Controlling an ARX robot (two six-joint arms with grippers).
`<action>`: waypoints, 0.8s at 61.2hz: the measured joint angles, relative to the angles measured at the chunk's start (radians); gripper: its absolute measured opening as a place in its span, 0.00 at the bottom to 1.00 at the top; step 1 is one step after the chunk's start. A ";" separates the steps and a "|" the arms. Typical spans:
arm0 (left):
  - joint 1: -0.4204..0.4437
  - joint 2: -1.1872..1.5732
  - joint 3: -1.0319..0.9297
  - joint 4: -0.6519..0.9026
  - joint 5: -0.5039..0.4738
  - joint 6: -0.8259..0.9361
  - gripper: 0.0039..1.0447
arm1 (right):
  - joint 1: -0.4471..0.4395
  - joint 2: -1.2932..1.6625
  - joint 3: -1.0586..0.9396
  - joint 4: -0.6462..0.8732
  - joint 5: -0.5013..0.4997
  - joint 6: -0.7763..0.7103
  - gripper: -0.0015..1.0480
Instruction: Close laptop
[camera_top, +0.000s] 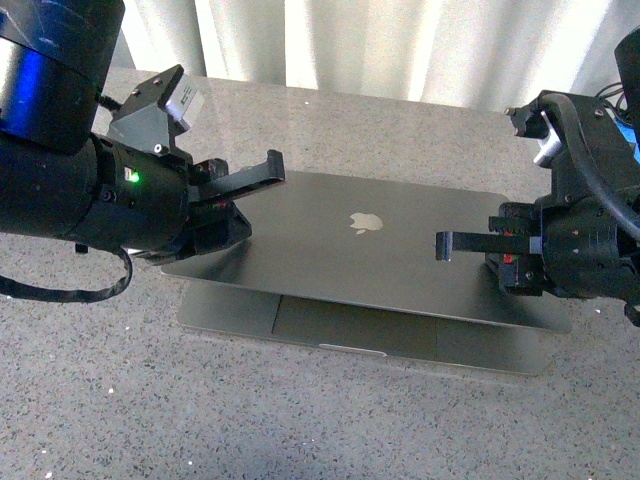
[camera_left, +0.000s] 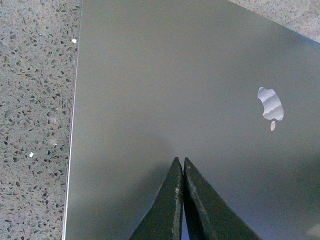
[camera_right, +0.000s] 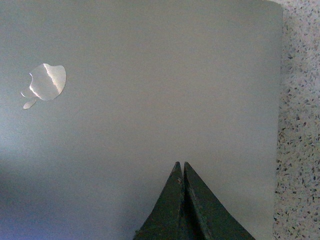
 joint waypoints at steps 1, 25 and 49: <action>0.000 0.001 0.000 0.001 0.000 0.000 0.03 | 0.000 0.000 -0.001 0.001 0.000 0.000 0.01; 0.000 0.016 -0.011 0.016 0.001 0.000 0.03 | 0.000 0.023 -0.015 0.019 -0.001 0.004 0.01; 0.001 0.024 -0.022 0.030 0.008 -0.003 0.03 | 0.000 0.034 -0.022 0.027 -0.001 0.006 0.01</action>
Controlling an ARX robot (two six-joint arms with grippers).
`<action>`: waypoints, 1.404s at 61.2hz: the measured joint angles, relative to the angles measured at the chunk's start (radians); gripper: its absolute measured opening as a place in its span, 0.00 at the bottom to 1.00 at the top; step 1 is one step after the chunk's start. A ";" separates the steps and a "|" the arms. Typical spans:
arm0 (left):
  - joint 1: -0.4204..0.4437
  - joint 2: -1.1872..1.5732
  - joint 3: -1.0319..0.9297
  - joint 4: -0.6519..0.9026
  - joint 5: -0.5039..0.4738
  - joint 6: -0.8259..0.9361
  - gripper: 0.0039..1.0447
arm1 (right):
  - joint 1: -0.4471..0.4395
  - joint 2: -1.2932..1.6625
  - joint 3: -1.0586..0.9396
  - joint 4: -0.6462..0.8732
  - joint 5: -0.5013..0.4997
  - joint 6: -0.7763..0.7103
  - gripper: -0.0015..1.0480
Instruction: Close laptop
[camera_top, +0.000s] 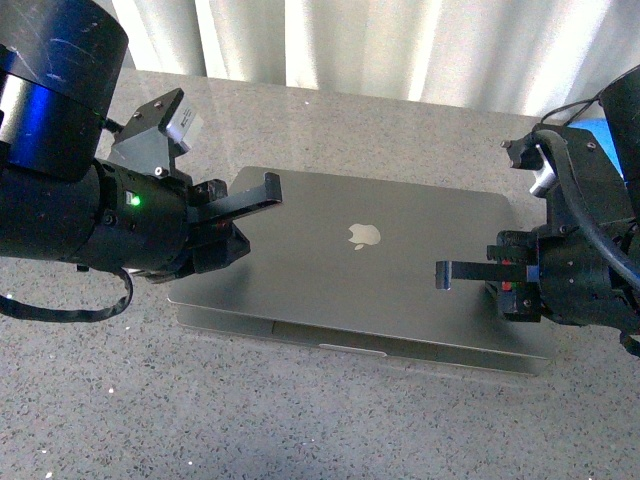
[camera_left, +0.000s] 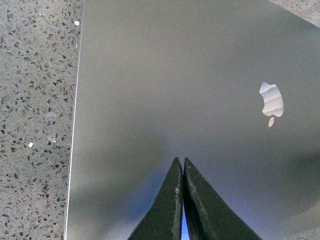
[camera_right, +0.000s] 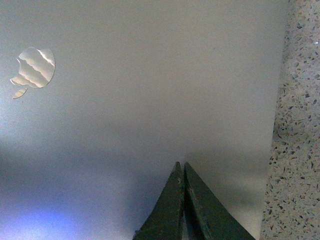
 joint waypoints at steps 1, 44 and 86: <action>0.000 0.001 0.000 0.002 0.001 0.000 0.03 | 0.000 0.000 0.000 0.000 0.000 0.000 0.01; 0.000 0.032 -0.021 0.035 0.005 -0.022 0.03 | 0.000 0.005 -0.006 0.000 -0.003 0.002 0.01; 0.004 0.044 -0.089 0.085 0.026 -0.049 0.03 | 0.010 0.027 -0.025 0.009 -0.005 0.024 0.01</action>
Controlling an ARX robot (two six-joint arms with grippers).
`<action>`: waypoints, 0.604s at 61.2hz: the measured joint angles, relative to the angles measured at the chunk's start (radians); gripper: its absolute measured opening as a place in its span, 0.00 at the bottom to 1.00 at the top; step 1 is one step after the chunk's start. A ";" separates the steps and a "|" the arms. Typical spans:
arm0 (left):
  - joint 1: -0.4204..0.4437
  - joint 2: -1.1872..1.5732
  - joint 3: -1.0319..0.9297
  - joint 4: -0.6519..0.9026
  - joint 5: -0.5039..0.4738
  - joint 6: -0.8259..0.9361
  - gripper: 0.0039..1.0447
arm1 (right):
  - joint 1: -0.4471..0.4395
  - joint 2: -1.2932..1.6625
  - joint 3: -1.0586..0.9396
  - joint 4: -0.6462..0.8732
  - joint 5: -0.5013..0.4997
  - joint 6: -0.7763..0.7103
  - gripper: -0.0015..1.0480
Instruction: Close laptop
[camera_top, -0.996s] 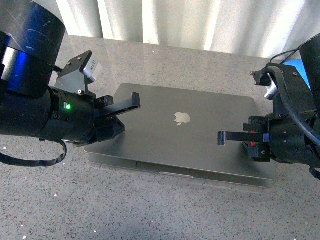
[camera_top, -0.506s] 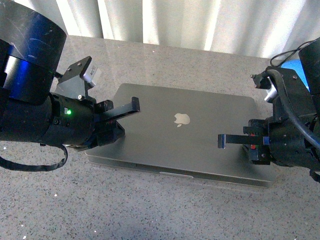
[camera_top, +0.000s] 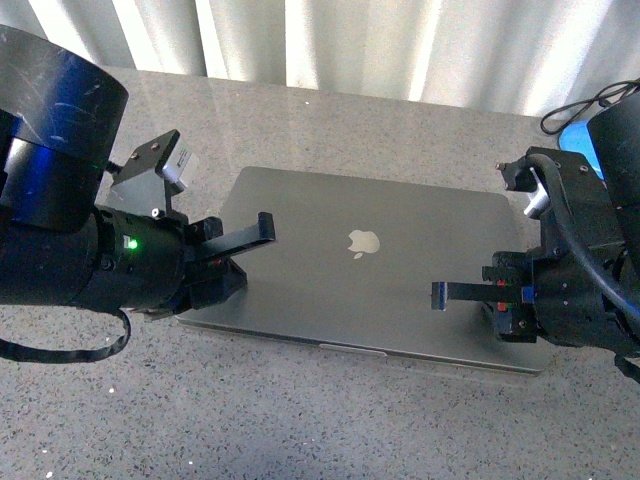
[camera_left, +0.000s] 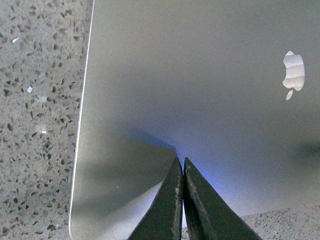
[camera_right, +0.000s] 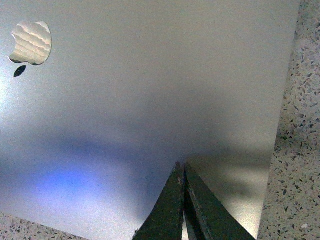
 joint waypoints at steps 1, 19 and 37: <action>0.000 0.000 -0.002 0.000 0.002 0.000 0.03 | 0.000 0.000 0.000 0.000 0.000 0.000 0.01; 0.025 -0.027 -0.028 -0.002 0.010 -0.006 0.03 | -0.021 -0.033 0.001 -0.031 0.006 -0.018 0.01; 0.100 -0.213 -0.029 -0.005 -0.065 0.001 0.03 | -0.062 -0.187 0.030 -0.057 0.072 -0.128 0.01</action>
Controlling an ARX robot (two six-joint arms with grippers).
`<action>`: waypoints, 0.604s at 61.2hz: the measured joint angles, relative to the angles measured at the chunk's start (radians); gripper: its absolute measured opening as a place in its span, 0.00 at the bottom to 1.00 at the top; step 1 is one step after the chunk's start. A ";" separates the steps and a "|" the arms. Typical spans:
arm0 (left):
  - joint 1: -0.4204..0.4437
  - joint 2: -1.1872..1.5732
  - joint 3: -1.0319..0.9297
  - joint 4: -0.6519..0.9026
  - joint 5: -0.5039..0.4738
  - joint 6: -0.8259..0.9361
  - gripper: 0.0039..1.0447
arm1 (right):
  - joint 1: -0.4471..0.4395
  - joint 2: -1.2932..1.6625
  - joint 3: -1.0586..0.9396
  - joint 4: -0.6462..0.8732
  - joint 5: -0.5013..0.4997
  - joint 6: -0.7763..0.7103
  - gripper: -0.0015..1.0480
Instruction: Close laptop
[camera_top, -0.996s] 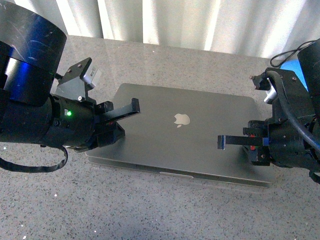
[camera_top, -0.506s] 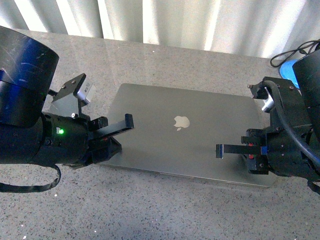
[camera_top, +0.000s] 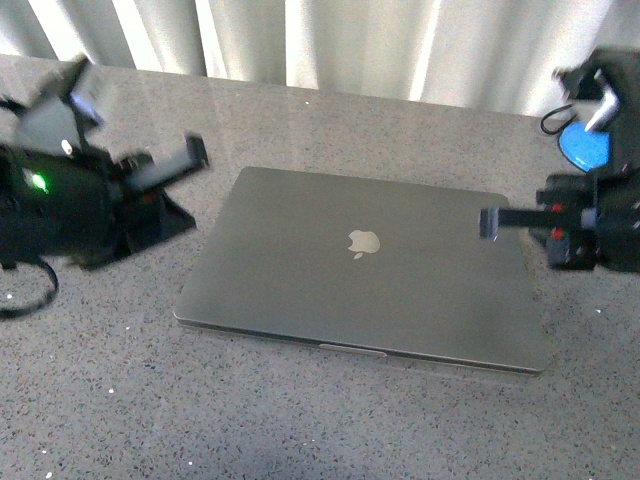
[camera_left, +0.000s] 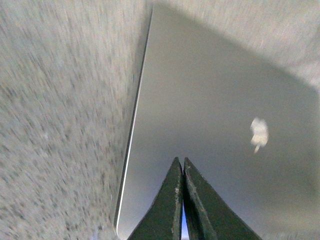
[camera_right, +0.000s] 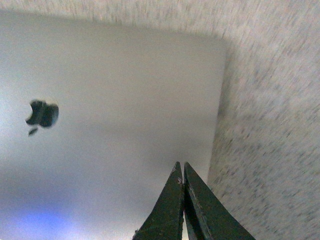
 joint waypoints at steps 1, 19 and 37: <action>0.004 -0.012 0.000 0.009 -0.013 0.000 0.03 | -0.003 -0.026 0.000 0.011 0.020 -0.026 0.01; 0.091 -0.303 -0.023 0.098 -0.188 0.018 0.28 | -0.071 -0.393 -0.052 0.063 0.145 -0.259 0.07; 0.082 -0.263 -0.134 0.392 -0.294 0.196 0.49 | -0.081 -0.444 -0.068 0.062 0.149 -0.281 0.55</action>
